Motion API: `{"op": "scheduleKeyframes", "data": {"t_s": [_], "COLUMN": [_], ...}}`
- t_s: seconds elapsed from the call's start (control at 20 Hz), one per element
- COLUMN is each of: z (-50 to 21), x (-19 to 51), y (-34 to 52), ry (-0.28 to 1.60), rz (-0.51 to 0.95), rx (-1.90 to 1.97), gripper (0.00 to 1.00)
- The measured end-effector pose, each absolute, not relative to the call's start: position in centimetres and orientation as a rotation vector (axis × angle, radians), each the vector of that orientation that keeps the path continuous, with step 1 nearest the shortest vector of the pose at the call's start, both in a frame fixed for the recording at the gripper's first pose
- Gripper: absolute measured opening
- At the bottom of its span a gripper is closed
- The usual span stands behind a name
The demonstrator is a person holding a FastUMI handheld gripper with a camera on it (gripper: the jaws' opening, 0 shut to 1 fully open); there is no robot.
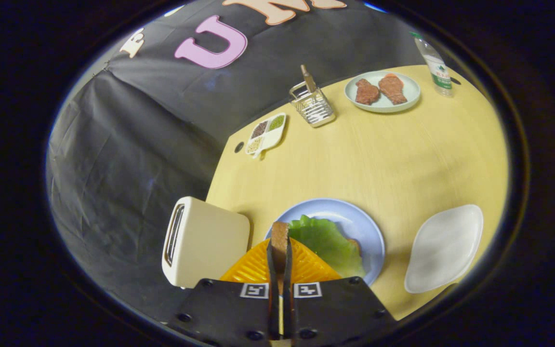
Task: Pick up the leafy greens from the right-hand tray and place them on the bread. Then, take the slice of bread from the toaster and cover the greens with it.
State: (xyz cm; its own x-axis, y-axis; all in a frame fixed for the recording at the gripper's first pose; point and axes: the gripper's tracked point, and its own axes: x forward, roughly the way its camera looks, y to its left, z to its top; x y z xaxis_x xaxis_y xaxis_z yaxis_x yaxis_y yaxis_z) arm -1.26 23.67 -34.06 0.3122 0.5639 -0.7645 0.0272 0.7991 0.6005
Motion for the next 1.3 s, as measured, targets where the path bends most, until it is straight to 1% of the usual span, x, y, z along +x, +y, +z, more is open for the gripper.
{"op": "scheduleKeyframes", "data": {"t_s": [0.2, 0.45, 0.55, 0.6, 0.75, 1.0, 1.2, 1.3], "z": [-35.2, -37.0, -37.8, -38.0, -38.3, -36.1, -32.6, -30.3], "x": [-1.4, -1.8, -2.2, -2.4, -2.3, -2.2, -1.9, -1.5], "y": [21.9, 20.6, 19.5, 19.3, 18.3, 17.8, 16.8, 16.2], "ry": [1.226, 1.255, 1.274, 1.281, 1.275, 1.202, 1.072, 0.990], "rz": [0.361, 0.348, 0.340, 0.345, 0.345, 0.396, 0.434, 0.427], "rx": [0.534, 0.480, 0.429, 0.418, 0.365, 0.309, 0.195, 0.156], "gripper": [0.08, 0.15, 0.29, 0.28, 0.55, 0.99, 1.00, 1.00]}}
